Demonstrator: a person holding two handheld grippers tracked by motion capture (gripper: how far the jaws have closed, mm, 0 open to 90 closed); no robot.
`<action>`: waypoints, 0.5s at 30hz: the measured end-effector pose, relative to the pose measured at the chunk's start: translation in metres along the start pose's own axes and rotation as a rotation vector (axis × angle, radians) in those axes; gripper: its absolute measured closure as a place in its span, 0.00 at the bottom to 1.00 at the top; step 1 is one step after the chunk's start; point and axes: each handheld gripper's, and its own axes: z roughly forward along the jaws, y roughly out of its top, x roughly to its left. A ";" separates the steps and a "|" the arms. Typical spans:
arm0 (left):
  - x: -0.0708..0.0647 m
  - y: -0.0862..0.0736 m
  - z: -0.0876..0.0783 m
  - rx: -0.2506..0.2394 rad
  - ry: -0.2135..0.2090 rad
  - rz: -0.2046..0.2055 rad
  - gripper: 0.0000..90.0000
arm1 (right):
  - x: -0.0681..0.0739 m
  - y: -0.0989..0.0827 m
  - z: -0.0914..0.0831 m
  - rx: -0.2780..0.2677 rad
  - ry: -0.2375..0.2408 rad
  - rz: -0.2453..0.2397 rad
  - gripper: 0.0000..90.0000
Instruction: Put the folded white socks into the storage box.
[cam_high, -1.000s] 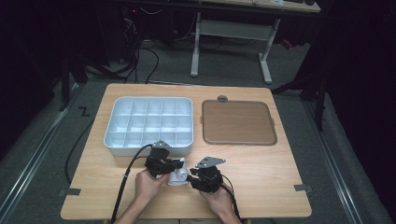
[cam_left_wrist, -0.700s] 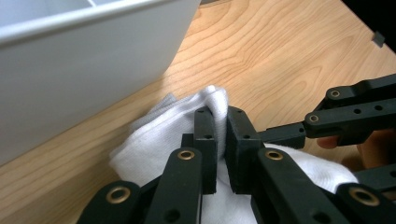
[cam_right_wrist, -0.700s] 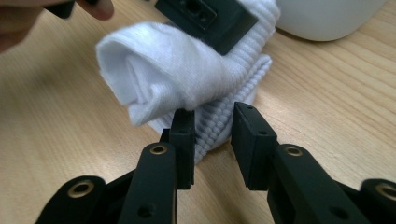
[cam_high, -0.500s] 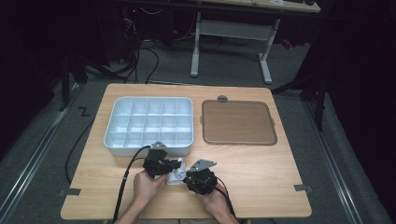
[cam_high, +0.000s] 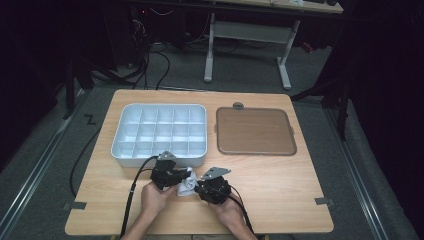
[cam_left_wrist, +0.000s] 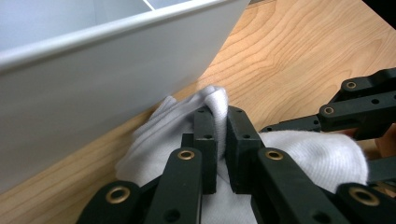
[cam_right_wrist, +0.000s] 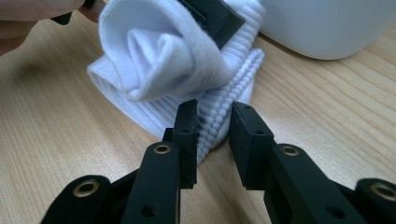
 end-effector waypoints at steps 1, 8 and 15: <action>0.000 0.000 -0.001 -0.004 -0.001 0.002 0.93 | 0.000 0.000 -0.001 0.004 0.001 0.005 0.79; -0.005 0.002 -0.007 -0.027 -0.002 0.016 0.82 | -0.006 0.000 -0.009 -0.012 0.007 0.048 0.68; -0.009 0.005 -0.012 -0.035 -0.011 0.011 0.70 | -0.004 -0.001 -0.025 -0.042 0.002 0.052 0.70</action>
